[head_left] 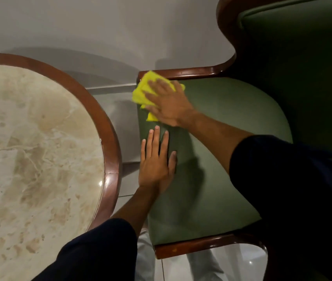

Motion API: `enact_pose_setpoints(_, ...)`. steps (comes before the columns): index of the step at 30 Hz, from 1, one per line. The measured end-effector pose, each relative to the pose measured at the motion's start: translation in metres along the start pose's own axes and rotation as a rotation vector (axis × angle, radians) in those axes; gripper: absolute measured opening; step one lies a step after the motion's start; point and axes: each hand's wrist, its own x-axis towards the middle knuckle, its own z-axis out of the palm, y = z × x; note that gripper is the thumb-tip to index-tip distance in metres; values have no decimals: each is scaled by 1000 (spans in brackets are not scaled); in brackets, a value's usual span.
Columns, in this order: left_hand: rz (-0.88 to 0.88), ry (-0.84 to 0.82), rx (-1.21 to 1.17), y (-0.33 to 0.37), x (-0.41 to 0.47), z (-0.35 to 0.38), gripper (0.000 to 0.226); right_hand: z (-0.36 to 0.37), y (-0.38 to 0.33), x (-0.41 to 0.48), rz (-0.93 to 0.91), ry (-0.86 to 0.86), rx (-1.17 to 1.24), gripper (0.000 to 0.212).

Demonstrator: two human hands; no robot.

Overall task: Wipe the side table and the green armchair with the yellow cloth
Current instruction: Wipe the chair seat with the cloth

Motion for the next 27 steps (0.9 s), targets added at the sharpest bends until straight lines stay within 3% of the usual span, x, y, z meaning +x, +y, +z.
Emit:
enact_pose_setpoints(2,0,18,-3,0,5,-4,62,-8,-2,7,-155,-48,-88,52)
enact_pose_setpoints(4,10,31,3,-3,8,-8,62,-11,3,0,-95,9,-53,52)
enact_pose_setpoints(8,-3,60,45,-4,16,-12,62,17,31,-56,428,243,124,52)
enact_pose_setpoints(13,180,-6,162,-12,13,-4,58,72,83,-154,1040,287,245,52)
enact_pose_setpoints(15,183,-3,194,-14,21,0,58,86,88,-182,1350,322,378,55)
enact_pose_setpoints(17,146,11,221,-17,30,4,58,97,60,-185,1521,370,458,55)
enact_pose_setpoints(19,115,20,228,-23,36,7,58,105,7,-168,1436,359,438,53)
enact_pose_setpoints(22,133,6,215,-25,40,14,57,112,-42,-144,1001,312,292,50)
enact_pose_setpoints(25,157,5,194,-25,48,16,58,102,7,-120,564,305,206,50)
enact_pose_setpoints(27,157,-2,205,-27,56,13,59,96,56,-112,534,298,162,51)
